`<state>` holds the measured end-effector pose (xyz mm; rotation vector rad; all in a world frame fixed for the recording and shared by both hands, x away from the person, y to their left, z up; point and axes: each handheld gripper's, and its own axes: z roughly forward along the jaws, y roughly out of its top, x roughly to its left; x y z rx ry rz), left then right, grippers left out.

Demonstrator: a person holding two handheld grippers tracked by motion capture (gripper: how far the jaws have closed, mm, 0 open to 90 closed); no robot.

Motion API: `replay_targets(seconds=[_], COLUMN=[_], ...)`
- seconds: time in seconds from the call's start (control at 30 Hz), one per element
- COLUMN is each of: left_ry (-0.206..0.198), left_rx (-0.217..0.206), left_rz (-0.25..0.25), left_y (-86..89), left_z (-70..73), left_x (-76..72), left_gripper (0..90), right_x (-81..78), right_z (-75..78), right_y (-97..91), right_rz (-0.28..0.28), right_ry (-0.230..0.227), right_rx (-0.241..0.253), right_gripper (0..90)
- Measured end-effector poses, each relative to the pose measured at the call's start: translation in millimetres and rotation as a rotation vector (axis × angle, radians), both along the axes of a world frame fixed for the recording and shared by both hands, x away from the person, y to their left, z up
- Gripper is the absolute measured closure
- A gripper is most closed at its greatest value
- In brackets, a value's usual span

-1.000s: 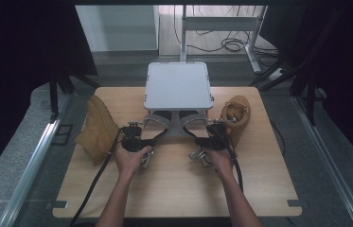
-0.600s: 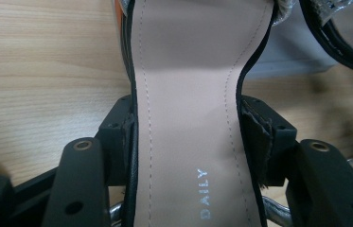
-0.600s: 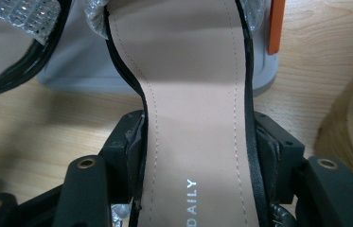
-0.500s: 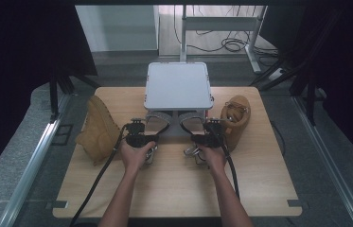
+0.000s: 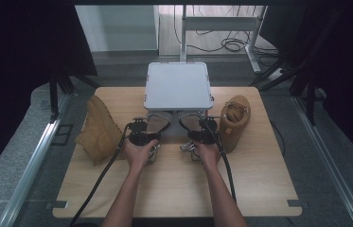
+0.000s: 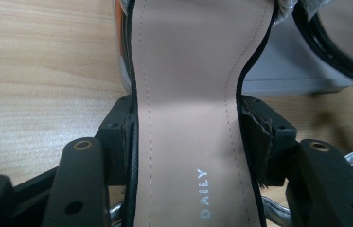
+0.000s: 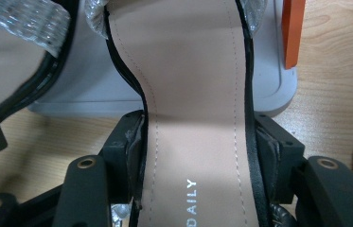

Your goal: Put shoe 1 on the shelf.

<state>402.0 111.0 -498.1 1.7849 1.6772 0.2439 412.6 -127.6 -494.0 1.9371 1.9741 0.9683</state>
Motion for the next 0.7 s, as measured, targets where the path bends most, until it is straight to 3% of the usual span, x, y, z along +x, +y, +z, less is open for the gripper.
replay_targets(seconds=[0.13,0.37,0.57,0.67,0.7], left_ry=[-0.002,0.016,0.029,0.054,0.044], left_rx=[-0.019,0.005,-0.012,-0.05,-0.063], left_rz=[0.0,0.032,0.038,0.056,0.064], left_y=[-6.0,-10.4,-14.1,-13.8,-12.8], left_z=[0.8,-4.0,-11.7,-13.0,-12.4], left_x=[6.0,15.1,17.9,21.3,21.7], left_gripper=[43.2,43.2,42.9,42.1,37.4], right_x=[2.2,6.1,8.2,12.5,14.2], right_z=[0.8,-5.0,-8.7,-9.5,-9.6], right_y=[0.0,5.1,12.2,14.8,15.9], right_rz=[-0.015,-0.043,-0.037,-0.03,-0.022], right_ry=[-0.007,-0.008,0.004,0.031,0.05], right_rx=[0.002,-0.027,-0.051,-0.077,-0.08], right_gripper=[42.5,42.5,42.3,41.1,39.3])
